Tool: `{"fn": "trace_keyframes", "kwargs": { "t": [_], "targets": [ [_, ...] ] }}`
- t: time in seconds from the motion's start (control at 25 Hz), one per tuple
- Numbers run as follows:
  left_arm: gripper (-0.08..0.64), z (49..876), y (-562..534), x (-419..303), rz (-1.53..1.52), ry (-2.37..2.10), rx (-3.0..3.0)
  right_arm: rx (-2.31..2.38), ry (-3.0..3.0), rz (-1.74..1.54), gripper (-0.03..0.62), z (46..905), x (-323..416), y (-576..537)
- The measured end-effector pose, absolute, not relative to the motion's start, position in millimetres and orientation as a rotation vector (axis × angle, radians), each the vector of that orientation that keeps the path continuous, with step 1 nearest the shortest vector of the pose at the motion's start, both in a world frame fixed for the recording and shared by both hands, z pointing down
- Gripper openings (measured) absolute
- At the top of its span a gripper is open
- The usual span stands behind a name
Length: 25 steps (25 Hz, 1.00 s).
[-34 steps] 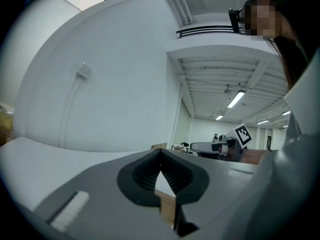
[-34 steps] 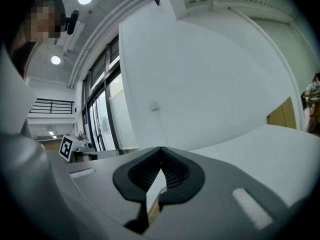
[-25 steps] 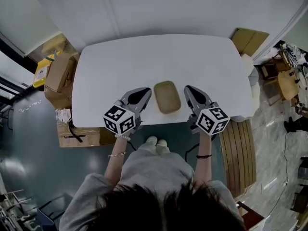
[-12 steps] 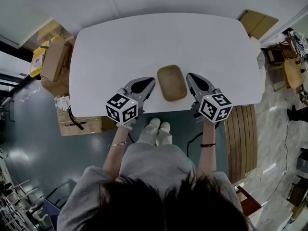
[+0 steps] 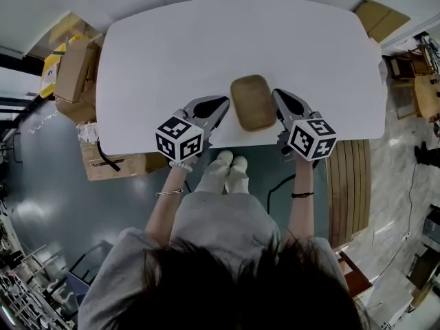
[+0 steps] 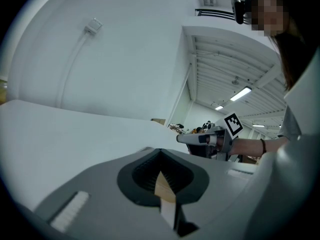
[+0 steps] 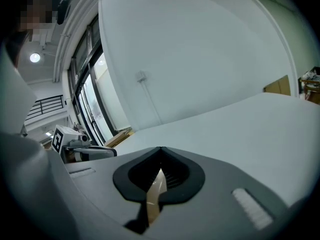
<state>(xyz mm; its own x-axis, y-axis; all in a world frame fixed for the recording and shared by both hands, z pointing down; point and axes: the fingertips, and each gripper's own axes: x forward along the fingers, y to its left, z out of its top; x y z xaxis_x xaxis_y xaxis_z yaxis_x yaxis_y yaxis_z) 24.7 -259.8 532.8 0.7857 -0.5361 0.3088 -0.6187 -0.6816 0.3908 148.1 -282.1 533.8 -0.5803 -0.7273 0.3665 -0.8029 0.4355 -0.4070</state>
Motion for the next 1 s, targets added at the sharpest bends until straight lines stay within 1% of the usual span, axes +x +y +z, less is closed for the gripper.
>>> {"fn": "trace_keyframes", "kwargs": {
  "t": [0.48,0.6,0.8,1.0],
  "targets": [
    [-0.009,555,-255,29,0.229,-0.834,2.433,1.330,-2.401,0.824,0.014,567,154,-279],
    [-0.009,557,-255,32,0.233,-0.828,2.431,1.329,-2.380,0.834,0.049,572,158,-279],
    [-0.009,561,-255,32,0.235,-0.826,2.426,1.327,-2.350,0.850,0.085,582,157,-280],
    [-0.009,564,-255,32,0.238,-0.825,2.419,1.331,-2.313,0.863,0.095,591,160,-282]
  ]
}}
